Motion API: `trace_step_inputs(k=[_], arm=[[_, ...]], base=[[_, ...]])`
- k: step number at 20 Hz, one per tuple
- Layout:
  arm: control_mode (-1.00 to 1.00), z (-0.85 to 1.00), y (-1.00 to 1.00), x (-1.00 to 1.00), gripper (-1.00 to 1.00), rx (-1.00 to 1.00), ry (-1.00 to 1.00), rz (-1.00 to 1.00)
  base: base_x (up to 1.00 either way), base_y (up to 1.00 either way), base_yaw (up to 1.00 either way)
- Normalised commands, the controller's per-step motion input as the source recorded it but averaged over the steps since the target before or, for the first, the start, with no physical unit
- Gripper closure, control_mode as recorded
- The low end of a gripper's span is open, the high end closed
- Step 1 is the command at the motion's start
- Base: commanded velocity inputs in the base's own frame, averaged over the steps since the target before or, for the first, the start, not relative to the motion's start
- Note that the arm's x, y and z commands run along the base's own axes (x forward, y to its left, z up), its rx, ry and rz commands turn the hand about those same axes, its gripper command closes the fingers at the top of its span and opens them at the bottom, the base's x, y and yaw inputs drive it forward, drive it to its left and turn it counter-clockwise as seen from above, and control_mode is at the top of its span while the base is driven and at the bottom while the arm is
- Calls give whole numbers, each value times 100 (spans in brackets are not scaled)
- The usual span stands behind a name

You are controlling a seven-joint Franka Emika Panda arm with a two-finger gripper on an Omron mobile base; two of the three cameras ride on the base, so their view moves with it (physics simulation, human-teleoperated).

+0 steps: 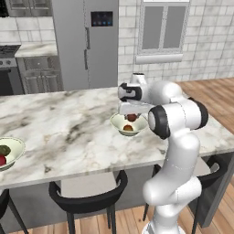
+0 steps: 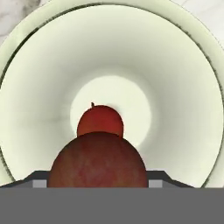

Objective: Take the fruits from the plate on the dining counter and place two fruits in each bowl.

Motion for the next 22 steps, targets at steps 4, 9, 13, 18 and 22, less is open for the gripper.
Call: trace_step_inputs(k=[4, 9, 13, 18, 22], arm=[[-100, -43, 0, 50, 100, 0, 7, 0], [-100, -39, 0, 9, 100, 0, 10, 0], [-100, -33, 0, 0, 100, 0, 5, 0], [-100, -5, 0, 0, -100, 0, 0, 0], [-100, 0, 0, -2, -100, 0, 0, -1]], base=[[0, 0, 0], [0, 0, 0], [0, 0, 0], [0, 0, 0], [0, 0, 0]])
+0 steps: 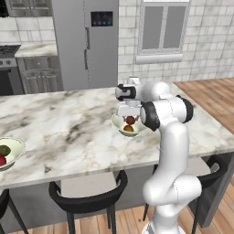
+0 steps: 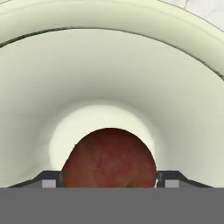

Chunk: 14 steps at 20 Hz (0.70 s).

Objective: Take the fruits from the plate on the dining counter and place two fruits in each bowl.

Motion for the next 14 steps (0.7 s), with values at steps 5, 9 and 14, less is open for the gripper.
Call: trace_step_inputs(k=[5, 9, 14], arm=[[-100, 14, 0, -32, -100, 0, 0, -5], [-100, 59, 0, -64, -100, 0, 0, -7], [-100, 64, 0, -99, -100, 0, -3, -5]], base=[[0, 0, 0], [0, 0, 0], [0, 0, 0]])
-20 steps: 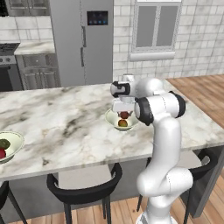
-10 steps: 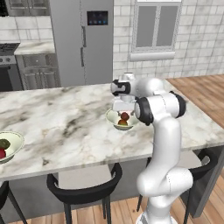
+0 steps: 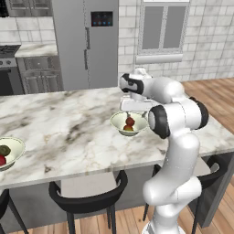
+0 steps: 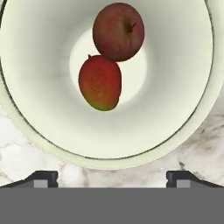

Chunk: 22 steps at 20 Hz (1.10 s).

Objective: Take the fruits from the plate on the dining counter and place two fruits in each bowl.

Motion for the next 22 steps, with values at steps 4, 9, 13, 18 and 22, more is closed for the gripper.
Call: trace_step_inputs(k=[4, 9, 13, 18, 22], arm=[[-100, 42, 0, -100, -100, -3, -27, 0], [-100, 48, 0, -100, -100, -3, -34, -3], [-100, 21, 0, -100, -100, 0, -14, -9], [-100, 25, -6, -100, -100, 0, -11, -7], [-100, 43, -6, -90, -100, 0, -9, -7]], base=[[0, 0, 0], [0, 0, 0], [0, 0, 0], [0, 0, 0], [0, 0, 0]])
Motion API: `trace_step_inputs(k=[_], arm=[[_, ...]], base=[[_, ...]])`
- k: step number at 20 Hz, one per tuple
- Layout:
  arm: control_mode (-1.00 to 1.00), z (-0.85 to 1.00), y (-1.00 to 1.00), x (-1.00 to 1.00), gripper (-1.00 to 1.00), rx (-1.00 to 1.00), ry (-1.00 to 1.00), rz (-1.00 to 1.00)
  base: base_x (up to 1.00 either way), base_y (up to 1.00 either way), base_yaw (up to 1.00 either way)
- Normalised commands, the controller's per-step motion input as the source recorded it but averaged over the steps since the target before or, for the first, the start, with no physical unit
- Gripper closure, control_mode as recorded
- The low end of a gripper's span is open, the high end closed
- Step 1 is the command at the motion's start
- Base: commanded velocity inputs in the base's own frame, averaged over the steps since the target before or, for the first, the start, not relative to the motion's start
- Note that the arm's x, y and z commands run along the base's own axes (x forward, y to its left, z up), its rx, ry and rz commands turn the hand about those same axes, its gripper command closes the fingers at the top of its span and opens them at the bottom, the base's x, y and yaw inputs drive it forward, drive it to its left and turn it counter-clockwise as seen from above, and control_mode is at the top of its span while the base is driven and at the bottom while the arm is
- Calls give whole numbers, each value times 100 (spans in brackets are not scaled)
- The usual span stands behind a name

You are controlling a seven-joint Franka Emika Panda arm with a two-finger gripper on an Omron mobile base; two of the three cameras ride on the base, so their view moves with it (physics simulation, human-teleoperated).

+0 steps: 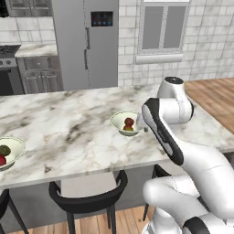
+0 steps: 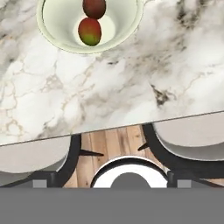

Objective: Take the fruits from the plate on the dining counter and place two fruits in each bowl.

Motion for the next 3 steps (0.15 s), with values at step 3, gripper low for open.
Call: trace_step_inputs(k=[3], arm=[[-100, 59, -13, -21, -100, 0, 0, -3]], base=[[0, 0, 0]])
